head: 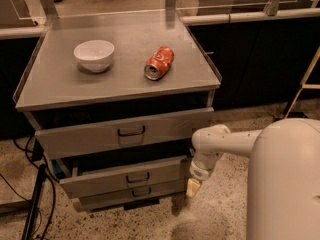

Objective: Close middle drawer

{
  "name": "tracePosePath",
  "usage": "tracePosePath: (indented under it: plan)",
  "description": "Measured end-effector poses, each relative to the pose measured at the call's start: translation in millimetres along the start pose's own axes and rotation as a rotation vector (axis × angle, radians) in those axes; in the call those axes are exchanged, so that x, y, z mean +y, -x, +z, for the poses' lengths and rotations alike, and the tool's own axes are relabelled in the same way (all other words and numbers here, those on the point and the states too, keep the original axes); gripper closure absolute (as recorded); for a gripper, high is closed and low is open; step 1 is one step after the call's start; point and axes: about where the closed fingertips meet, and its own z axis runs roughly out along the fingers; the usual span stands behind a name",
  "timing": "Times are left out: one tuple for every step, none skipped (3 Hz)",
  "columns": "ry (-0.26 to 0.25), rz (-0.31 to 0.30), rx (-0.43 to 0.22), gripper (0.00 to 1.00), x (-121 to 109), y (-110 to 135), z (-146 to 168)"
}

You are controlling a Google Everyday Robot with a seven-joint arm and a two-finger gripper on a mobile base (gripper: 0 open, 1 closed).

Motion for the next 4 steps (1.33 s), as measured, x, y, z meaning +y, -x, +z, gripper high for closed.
tracePosePath:
  plan:
    - [0.012,-0.009,-0.018,0.65,-1.0,2.8,0.2]
    - [0.015,-0.035,-0.066,0.88,-5.7,18.0,-1.9]
    - [0.011,-0.051,-0.099,1.0,-12.1,33.5,-4.3]
    - [0.008,-0.058,-0.113,1.0,-18.7,44.3,-2.9]
